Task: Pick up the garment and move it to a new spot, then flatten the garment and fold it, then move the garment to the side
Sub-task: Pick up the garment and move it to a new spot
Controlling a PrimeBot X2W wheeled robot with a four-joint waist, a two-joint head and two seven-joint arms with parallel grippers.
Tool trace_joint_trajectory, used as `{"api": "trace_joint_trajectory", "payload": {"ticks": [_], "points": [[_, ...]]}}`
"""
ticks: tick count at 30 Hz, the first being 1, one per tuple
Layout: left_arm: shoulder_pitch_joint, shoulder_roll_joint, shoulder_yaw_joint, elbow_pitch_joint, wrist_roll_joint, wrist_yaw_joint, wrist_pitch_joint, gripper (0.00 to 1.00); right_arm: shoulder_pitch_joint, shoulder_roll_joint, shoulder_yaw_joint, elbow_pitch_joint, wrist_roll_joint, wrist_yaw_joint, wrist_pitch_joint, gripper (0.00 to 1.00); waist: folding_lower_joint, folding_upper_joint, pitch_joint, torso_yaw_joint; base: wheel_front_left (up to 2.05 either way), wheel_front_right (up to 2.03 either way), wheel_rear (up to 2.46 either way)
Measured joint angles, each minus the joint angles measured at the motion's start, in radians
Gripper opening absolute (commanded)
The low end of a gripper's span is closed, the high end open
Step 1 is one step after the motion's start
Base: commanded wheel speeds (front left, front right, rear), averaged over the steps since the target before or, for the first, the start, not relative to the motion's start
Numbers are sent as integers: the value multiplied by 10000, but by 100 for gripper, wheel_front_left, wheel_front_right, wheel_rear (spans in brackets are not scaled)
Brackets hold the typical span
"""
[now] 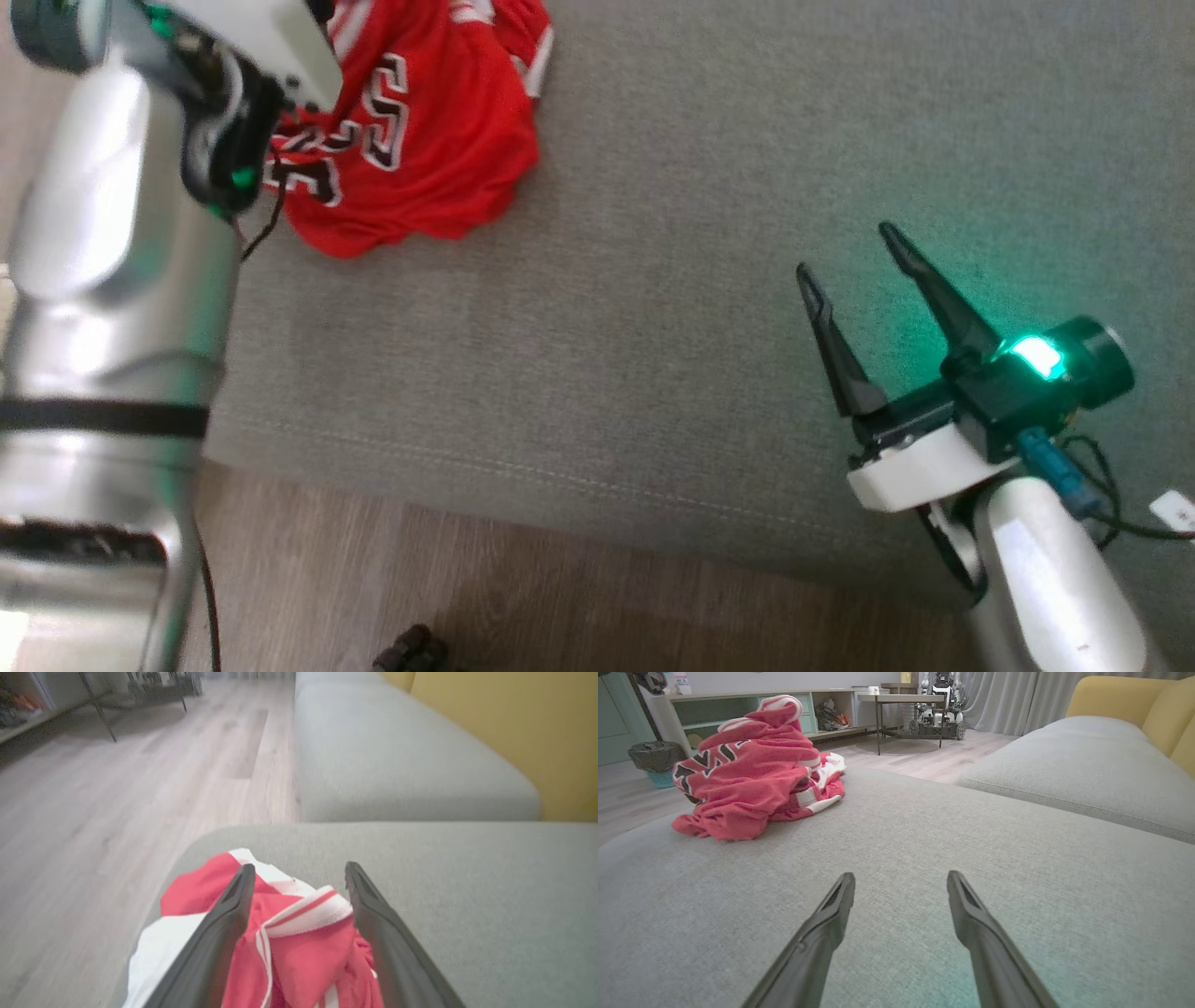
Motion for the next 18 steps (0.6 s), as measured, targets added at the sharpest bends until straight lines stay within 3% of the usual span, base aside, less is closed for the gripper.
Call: {"api": "trace_joint_trajectory", "payload": {"ticks": [6,12,15,16,18], "points": [[-545,688,-1440,1252,-1095,-73,2219,100,-188,-56,-17,-268,-23,0,-2,100,0,0,574,-282,0,0,0],[-620,936,-1979,2144,-1407,-71,2761,100,-540,-54,-4,-489,-88,0,-2,100,-2,0,861,-475,0,0,0],[-771,959,-2155,2364,-1515,-71,2499,100,-618,-52,-23,-516,-88,0,-27,100,-1,0,885,-540,0,0,0],[-770,966,-2234,2468,-1517,-71,2284,0,-636,-48,-23,-516,-88,-2,-27,100,-1,0,847,-561,0,0,0],[-708,995,-2389,2556,-1517,-75,1682,0,-641,-19,-35,-499,-73,0,-27,100,-1,0,735,-608,0,0,0]]}}
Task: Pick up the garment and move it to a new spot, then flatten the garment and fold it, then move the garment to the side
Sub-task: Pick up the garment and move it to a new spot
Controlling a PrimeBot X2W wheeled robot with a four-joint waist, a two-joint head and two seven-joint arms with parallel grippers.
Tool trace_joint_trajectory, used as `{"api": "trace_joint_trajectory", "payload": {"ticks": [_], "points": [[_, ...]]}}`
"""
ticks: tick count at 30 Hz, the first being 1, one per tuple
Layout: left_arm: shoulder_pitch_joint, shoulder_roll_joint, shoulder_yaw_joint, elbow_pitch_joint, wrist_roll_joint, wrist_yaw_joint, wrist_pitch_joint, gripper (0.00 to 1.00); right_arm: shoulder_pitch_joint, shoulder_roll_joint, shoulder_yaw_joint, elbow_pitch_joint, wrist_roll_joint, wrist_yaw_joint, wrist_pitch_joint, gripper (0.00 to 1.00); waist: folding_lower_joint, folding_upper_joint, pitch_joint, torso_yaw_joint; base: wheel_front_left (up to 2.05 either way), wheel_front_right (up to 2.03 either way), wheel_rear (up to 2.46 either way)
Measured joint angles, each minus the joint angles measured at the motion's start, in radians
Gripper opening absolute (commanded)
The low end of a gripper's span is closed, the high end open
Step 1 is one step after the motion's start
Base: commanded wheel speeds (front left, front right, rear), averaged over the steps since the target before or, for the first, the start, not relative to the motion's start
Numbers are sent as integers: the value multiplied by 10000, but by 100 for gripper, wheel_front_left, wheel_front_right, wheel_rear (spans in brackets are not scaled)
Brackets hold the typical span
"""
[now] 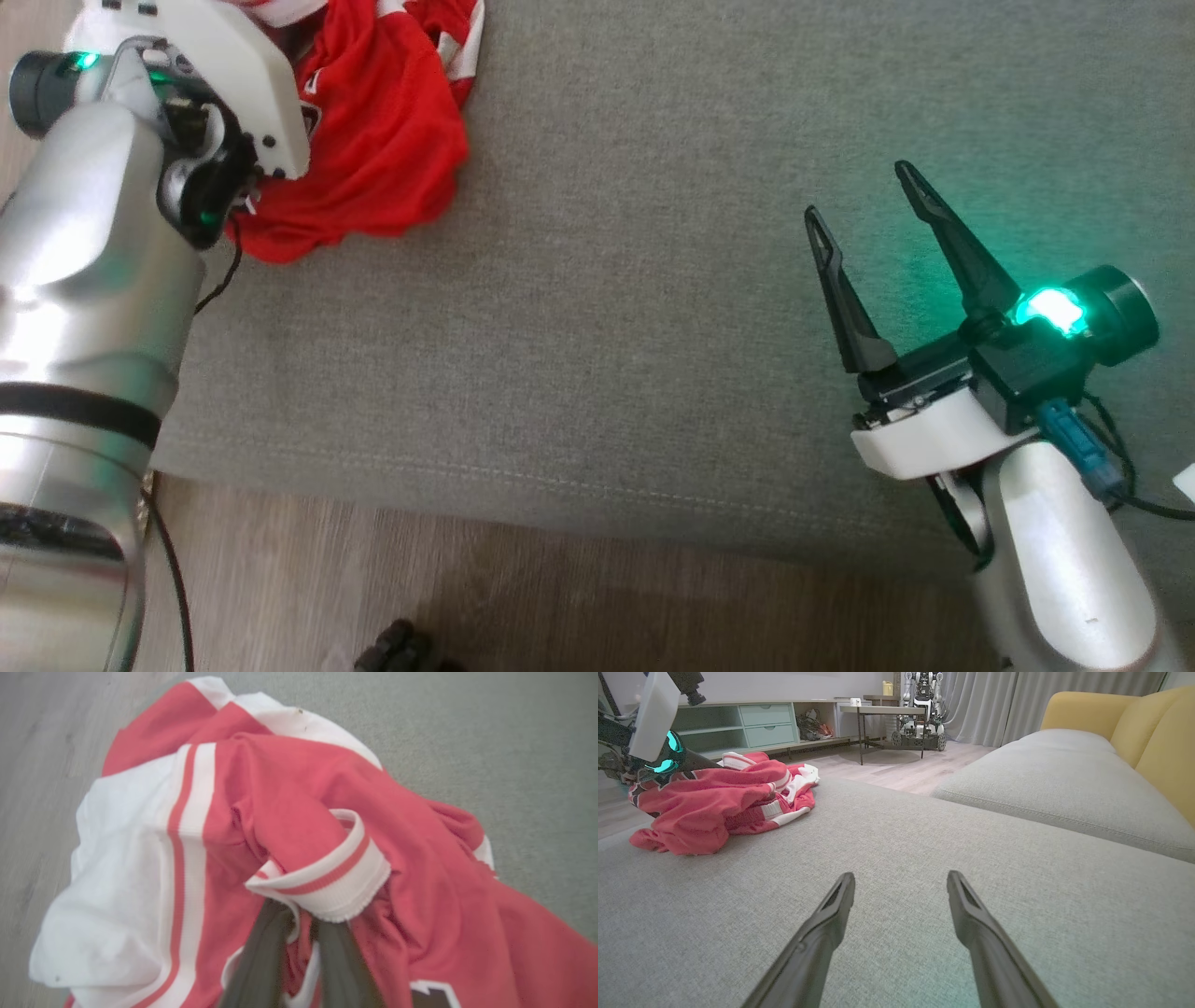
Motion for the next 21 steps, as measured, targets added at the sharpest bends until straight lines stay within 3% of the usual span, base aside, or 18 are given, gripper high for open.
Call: {"api": "trace_joint_trajectory", "payload": {"ticks": [11,21], "points": [[161,587,-732,-637,-525,2,-2798,0,58,272,4,284,297,0,0,100,0,0,-1195,-138,0,0,0],[156,1014,-1187,-2240,-481,4,-3731,0,675,307,142,284,951,0,0,100,-1,1,-2656,-643,0,0,0]]}}
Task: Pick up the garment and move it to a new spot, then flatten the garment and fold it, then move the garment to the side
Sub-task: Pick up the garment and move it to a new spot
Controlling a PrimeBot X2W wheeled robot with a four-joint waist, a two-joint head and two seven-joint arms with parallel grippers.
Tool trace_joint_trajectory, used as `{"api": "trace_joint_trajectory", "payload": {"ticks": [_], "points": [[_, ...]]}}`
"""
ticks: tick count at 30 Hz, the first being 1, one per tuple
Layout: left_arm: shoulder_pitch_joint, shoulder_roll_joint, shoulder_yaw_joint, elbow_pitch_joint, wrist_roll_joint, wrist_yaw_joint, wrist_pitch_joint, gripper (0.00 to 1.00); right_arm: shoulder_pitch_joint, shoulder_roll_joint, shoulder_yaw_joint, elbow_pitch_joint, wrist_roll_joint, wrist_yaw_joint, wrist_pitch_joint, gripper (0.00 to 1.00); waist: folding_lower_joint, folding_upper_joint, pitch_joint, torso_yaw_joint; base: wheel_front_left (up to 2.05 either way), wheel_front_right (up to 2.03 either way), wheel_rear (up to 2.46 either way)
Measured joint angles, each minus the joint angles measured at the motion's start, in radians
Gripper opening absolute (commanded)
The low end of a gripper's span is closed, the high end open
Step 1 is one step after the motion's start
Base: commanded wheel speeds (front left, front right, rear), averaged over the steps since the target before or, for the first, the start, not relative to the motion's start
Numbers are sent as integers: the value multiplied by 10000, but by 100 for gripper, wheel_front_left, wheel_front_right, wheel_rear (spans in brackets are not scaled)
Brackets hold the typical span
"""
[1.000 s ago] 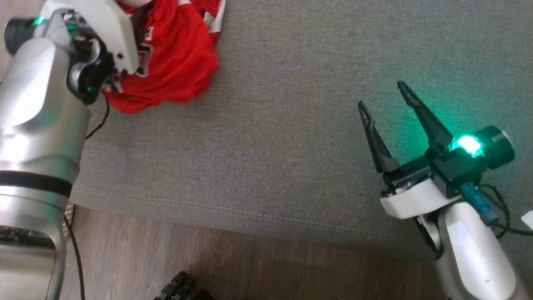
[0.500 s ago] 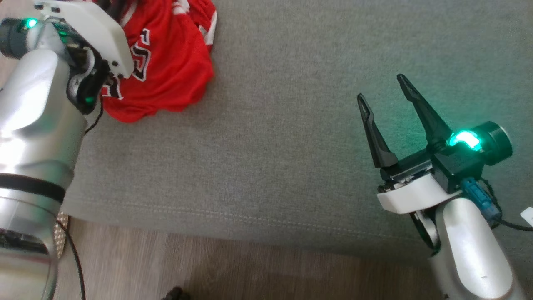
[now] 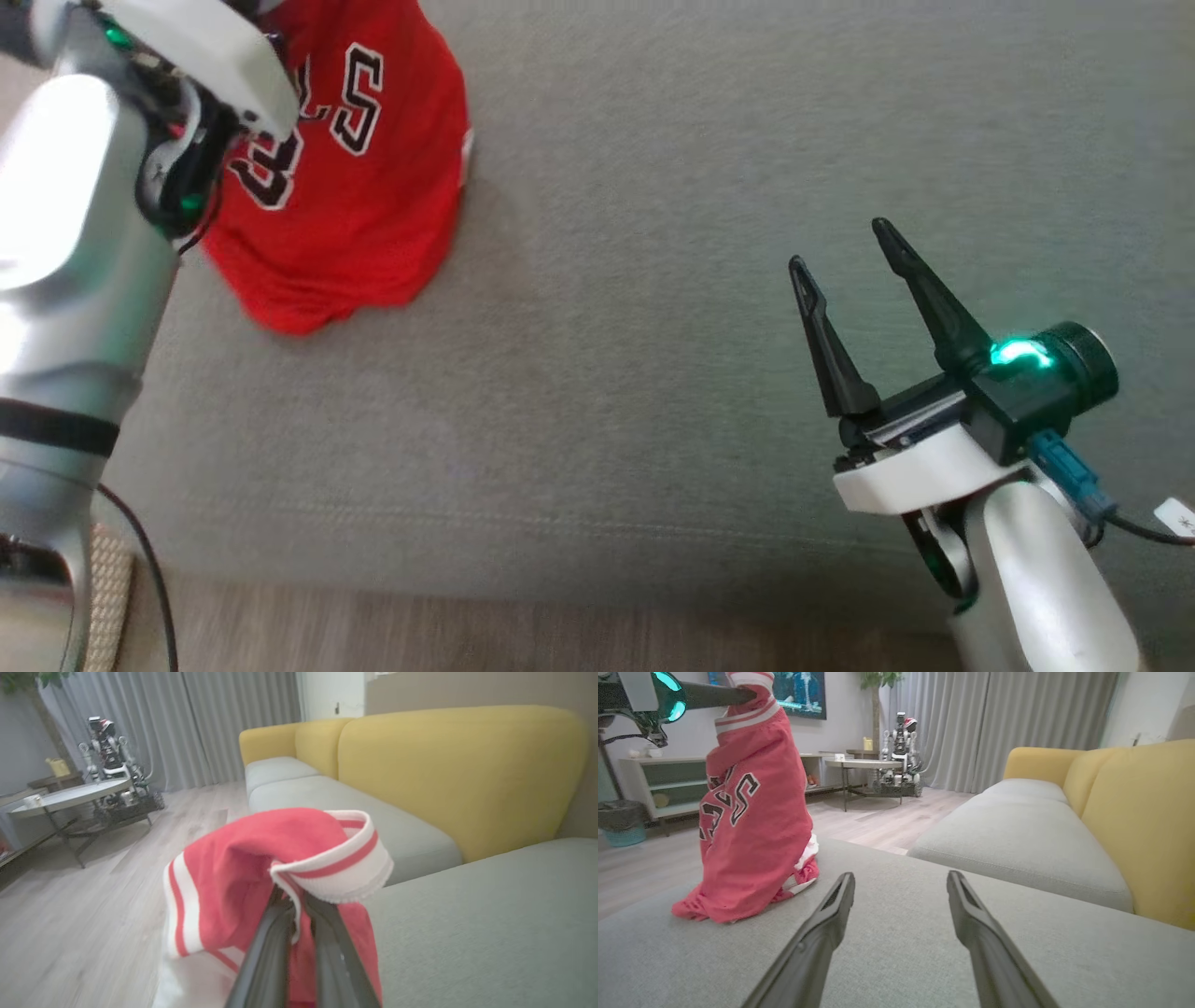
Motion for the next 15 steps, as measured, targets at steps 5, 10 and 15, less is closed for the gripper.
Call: {"api": "trace_joint_trajectory", "payload": {"ticks": [5,10,15], "points": [[5,-23,-199,-901,29,2,355,0,57,12,13,-234,326,0,0,100,0,0,-403,-756,0,0,0],[-2,-96,-330,-1592,10,102,752,0,132,15,63,-456,489,-2,0,100,0,0,-552,-1537,0,0,0],[-3,-161,-428,-2140,-88,201,982,0,77,25,125,-767,884,0,0,100,0,0,-506,-2700,0,0,0]]}}
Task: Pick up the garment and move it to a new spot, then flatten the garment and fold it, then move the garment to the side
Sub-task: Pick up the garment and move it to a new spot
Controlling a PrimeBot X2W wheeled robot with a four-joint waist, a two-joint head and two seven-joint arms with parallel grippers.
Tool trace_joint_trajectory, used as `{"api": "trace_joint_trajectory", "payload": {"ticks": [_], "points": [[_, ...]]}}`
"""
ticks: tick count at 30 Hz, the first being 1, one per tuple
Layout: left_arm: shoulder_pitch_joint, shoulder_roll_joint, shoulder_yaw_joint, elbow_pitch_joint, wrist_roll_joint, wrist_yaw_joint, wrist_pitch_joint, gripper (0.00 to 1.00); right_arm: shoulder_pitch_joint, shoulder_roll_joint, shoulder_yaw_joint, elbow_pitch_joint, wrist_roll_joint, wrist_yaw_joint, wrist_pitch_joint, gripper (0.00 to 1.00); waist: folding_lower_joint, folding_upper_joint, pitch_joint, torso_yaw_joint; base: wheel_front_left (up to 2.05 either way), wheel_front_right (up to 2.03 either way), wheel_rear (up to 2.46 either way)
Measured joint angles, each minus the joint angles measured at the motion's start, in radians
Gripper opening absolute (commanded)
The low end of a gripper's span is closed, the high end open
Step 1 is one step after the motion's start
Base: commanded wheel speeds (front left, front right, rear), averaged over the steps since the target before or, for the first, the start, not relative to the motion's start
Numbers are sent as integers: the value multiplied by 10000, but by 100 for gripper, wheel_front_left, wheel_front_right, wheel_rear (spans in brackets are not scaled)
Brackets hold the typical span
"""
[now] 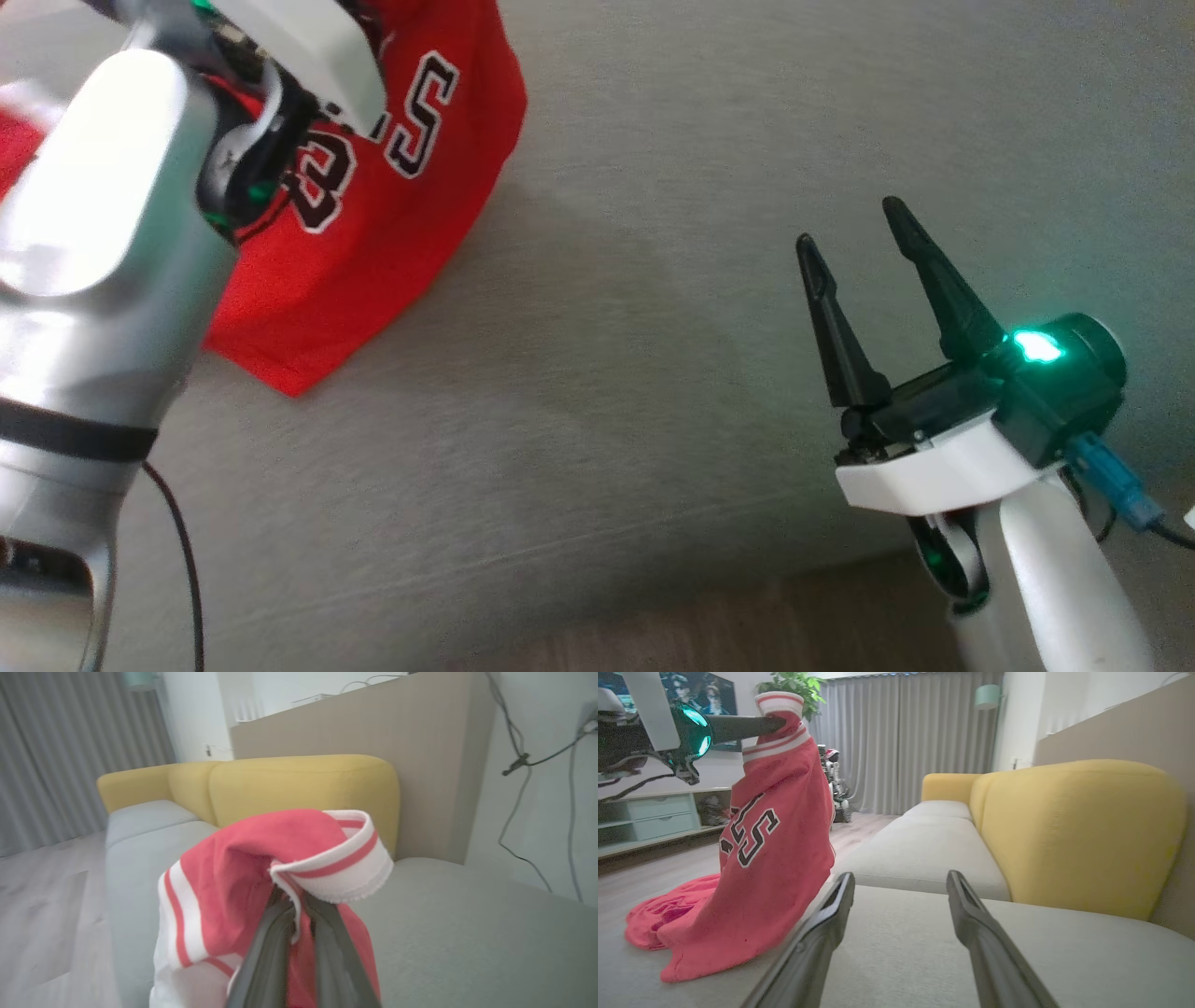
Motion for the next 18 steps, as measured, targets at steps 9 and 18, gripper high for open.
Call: {"api": "trace_joint_trajectory", "payload": {"ticks": [9,18], "points": [[-298,-625,-523,-232,130,48,-79,0,-343,13,-17,-424,754,-2,-2,100,0,0,531,-2328,0,0,0],[-830,-905,-1118,692,293,-40,54,0,-583,31,109,-635,1358,0,0,100,0,0,1601,-3389,0,0,0]]}}
